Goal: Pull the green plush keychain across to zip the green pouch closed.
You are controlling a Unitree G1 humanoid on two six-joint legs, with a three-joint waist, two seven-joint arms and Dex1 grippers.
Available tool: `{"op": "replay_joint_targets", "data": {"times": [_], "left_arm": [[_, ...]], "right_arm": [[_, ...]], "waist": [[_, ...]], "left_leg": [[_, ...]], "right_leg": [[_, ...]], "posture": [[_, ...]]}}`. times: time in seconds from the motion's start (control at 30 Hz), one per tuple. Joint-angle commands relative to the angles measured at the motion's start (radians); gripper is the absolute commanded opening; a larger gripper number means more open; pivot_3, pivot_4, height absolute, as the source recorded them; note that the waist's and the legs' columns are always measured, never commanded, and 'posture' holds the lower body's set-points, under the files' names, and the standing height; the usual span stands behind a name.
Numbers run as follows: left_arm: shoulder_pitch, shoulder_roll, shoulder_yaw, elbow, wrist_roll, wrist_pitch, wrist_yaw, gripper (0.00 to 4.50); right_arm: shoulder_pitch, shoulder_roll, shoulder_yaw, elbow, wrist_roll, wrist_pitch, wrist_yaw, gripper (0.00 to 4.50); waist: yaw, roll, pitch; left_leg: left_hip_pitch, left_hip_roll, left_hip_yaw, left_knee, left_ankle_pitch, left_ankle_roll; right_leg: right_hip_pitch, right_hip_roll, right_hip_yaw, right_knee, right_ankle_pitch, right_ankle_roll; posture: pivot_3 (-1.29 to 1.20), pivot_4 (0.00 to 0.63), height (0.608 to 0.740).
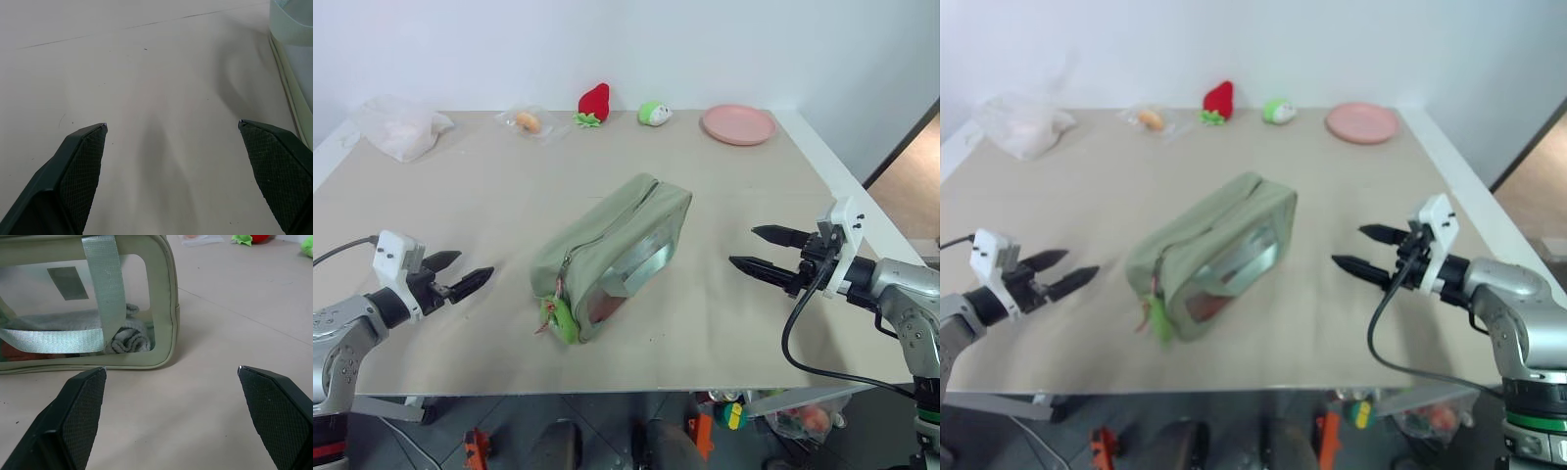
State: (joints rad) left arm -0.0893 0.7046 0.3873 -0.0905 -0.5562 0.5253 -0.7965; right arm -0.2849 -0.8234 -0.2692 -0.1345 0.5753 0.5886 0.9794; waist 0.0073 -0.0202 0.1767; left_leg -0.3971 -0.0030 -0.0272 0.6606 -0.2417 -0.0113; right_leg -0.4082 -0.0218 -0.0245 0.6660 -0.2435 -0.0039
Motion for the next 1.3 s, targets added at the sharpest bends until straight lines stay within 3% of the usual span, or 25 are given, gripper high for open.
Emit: {"op": "replay_joint_targets", "data": {"times": [0.03,0.2,0.3,0.47,0.6,0.8,1.03,1.13,1.3], "left_arm": [[-0.008,0.037,0.017,-0.070,-0.055,0.016,-0.052,4.45],[-0.101,0.067,0.048,-0.105,-0.176,0.100,-0.081,4.45],[-0.167,0.089,0.068,-0.163,-0.276,0.085,-0.180,4.45],[-0.241,0.189,0.062,-0.211,-0.459,0.190,-0.334,4.45],[-0.275,0.240,0.030,-0.240,-0.516,0.228,-0.415,4.45],[-0.240,0.238,0.029,-0.266,-0.502,0.218,-0.416,4.45],[-0.169,0.225,0.062,-0.304,-0.500,0.202,-0.371,4.45],[-0.139,0.218,0.089,-0.320,-0.511,0.201,-0.352,4.50],[-0.107,0.203,0.122,-0.340,-0.534,0.199,-0.315,4.50]], "right_arm": [[-0.035,-0.036,0.008,-0.040,-0.002,-0.013,0.023,4.44],[-0.127,-0.069,0.075,-0.020,-0.062,-0.059,0.041,4.44],[-0.273,-0.087,0.102,-0.006,-0.065,-0.072,0.075,4.44],[-0.562,-0.093,0.232,0.055,-0.124,-0.143,0.207,4.44],[-0.685,-0.055,0.387,0.059,-0.174,-0.235,0.378,4.44],[-0.753,0.046,0.563,0.144,-0.335,-0.422,0.468,4.44],[-0.801,0.141,0.611,0.261,-0.410,-0.548,0.508,4.44],[-0.795,0.160,0.622,0.285,-0.431,-0.580,0.523,3.84],[-0.782,0.165,0.631,0.315,-0.457,-0.612,0.545,3.78]], "waist": [[0.000,0.000,0.000],[0.000,-0.002,0.003],[-0.004,-0.002,0.006],[-0.006,-0.002,0.009],[-0.005,-0.002,0.010],[-0.006,-0.002,0.010],[-0.008,-0.003,0.010],[-0.008,-0.003,0.010],[-0.008,-0.003,0.010]], "left_leg": [[0.000,0.000,0.000,0.000,0.000,0.000],[0.000,0.000,0.000,0.000,0.000,0.000],[0.000,0.000,0.000,0.000,0.001,0.001],[0.000,0.001,0.005,-0.003,0.001,0.001],[0.001,0.001,0.004,-0.005,0.001,0.001],[0.000,0.001,0.004,-0.005,0.000,0.001],[0.001,0.001,0.005,-0.005,0.001,0.000],[0.001,0.001,0.005,-0.005,0.001,0.000],[0.001,0.001,0.005,-0.005,0.001,0.000]], "right_leg": [[0.000,0.000,0.000,0.000,0.000,0.000],[0.000,0.000,0.000,0.000,0.001,0.000],[0.000,0.000,0.000,0.000,0.001,0.000],[-0.003,0.001,0.002,0.000,0.001,0.000],[-0.003,0.002,0.003,0.000,-0.001,-0.001],[-0.003,0.001,0.004,0.000,-0.001,-0.001],[-0.003,0.002,0.006,0.000,0.002,-0.005],[-0.003,0.001,0.006,0.000,0.002,-0.005],[-0.003,0.001,0.006,0.000,0.002,-0.006]], "posture": [[0.00,0.150,0.740],[0.00,0.150,0.740],[0.00,0.150,0.740],[0.00,0.150,0.740],[0.00,0.150,0.740],[0.00,0.150,0.740],[0.00,0.150,0.740],[0.00,0.150,0.740],[0.00,0.150,0.740]]}}
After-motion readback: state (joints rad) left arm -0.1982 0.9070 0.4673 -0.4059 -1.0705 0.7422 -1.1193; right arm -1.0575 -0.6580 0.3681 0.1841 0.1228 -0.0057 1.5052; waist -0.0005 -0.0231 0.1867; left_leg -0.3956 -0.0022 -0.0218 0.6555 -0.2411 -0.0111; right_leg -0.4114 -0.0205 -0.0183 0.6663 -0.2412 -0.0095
